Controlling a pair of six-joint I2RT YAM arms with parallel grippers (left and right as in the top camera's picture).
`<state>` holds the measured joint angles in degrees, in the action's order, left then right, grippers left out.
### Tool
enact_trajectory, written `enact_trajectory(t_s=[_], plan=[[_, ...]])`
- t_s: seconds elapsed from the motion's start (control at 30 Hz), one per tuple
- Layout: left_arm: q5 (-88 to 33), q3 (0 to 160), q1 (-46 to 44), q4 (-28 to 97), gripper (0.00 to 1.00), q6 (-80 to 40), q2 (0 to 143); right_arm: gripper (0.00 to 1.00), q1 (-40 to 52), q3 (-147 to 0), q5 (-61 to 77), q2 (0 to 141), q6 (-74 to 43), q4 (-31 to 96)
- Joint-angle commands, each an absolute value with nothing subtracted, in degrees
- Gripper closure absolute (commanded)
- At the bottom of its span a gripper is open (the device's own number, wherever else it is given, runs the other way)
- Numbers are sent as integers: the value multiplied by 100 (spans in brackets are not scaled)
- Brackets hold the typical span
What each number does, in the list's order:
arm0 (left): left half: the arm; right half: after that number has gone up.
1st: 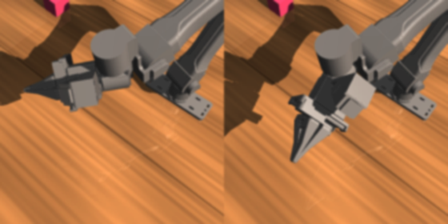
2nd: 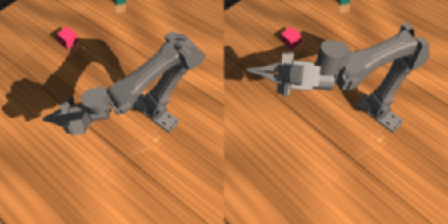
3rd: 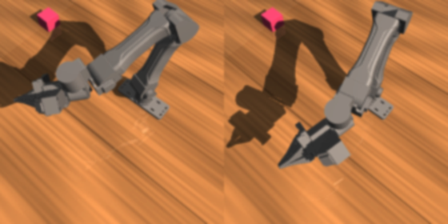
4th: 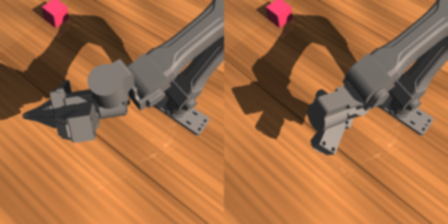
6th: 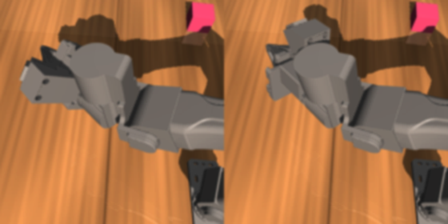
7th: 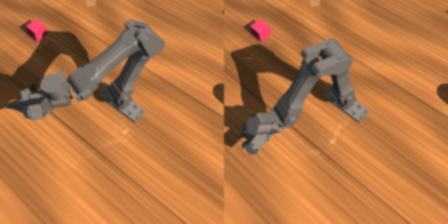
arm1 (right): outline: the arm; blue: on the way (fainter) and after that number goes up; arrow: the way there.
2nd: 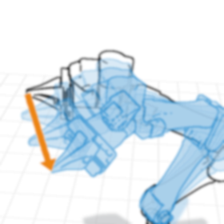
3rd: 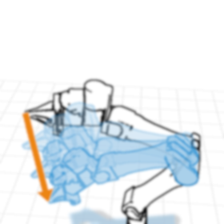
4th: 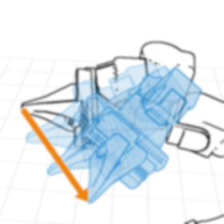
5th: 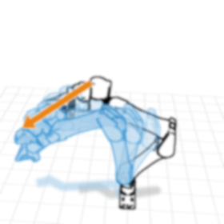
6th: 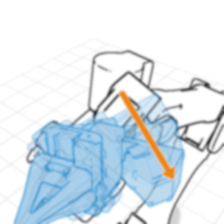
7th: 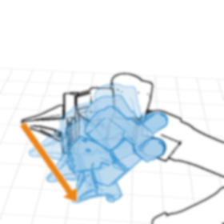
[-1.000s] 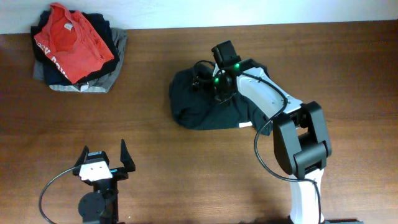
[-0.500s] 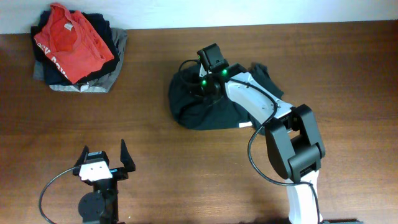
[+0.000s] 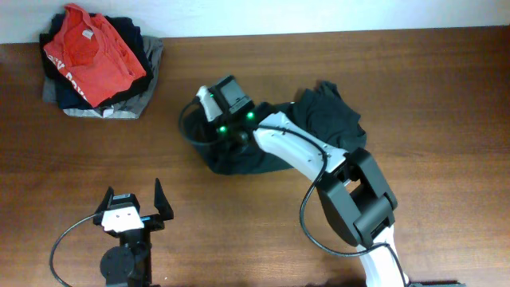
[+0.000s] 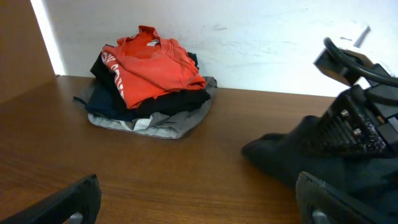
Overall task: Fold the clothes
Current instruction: 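Pull the shirt edge leftward toward the left gripper with right gripper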
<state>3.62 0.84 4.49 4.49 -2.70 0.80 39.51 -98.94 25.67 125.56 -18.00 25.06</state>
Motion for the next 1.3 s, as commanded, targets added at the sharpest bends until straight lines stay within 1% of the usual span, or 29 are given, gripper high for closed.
enact_trajectory(t_s=[0.0,0.03,0.07,0.1,0.13,0.17,0.27,0.37,0.4,0.47,0.53,0.6,0.7,0.8,0.87,1.0,1.1,1.2,1.27], plan=[[325,54,416,438,1,-322,40,88,4145,-10121,2895,12606,-1559,2464],[325,54,416,438,1,-322,40,79,4185,-10143,2895,12604,-1557,2467],[325,54,416,438,1,-322,40,57,4215,-10162,2897,12604,-1564,2467],[325,54,416,438,1,-322,40,49,4241,-10173,2897,12604,-1562,2471],[325,54,416,438,1,-322,40,39,4261,-10193,2895,12604,-1562,2497],[325,54,416,438,1,-322,40,34,4270,-10217,2895,12604,-1559,2539],[325,54,416,438,1,-322,40,33,4274,-10298,2864,12604,-1496,2714],[325,54,416,438,1,-322,40,32,4261,-10523,2261,12575,-1474,3181],[325,54,416,438,1,-322,40,29,4252,-10602,1977,12547,-1466,3352],[325,54,416,438,1,-322,40,20,4222,-10807,1396,12442,-1400,3736],[325,54,416,438,1,-322,40,13,4178,-11076,797,12326,-1393,4152],[325,54,416,438,1,-322,40,0,4117,-11386,375,12263,-1396,4580],[325,54,416,438,1,-322,40,1,3972,-11778,272,12258,-1470,5175],[325,54,416,438,1,-322,40,1,3785,-11789,298,12263,-1949,5610],[325,54,416,438,1,-322,40,1,3577,-11686,679,12350,-2018,5902],[325,54,416,438,1,-322,40,1,3398,-11406,1529,12503,-1977,5808],[325,54,416,438,1,-322,40,1,3369,-11312,2499,12787,-1979,5544],[325,54,416,438,1,-322,40,1,3415,-11312,3024,12986,-2060,5282],[325,54,416,438,1,-322,40,1,3452,-11312,3087,13100,-2366,5234]])
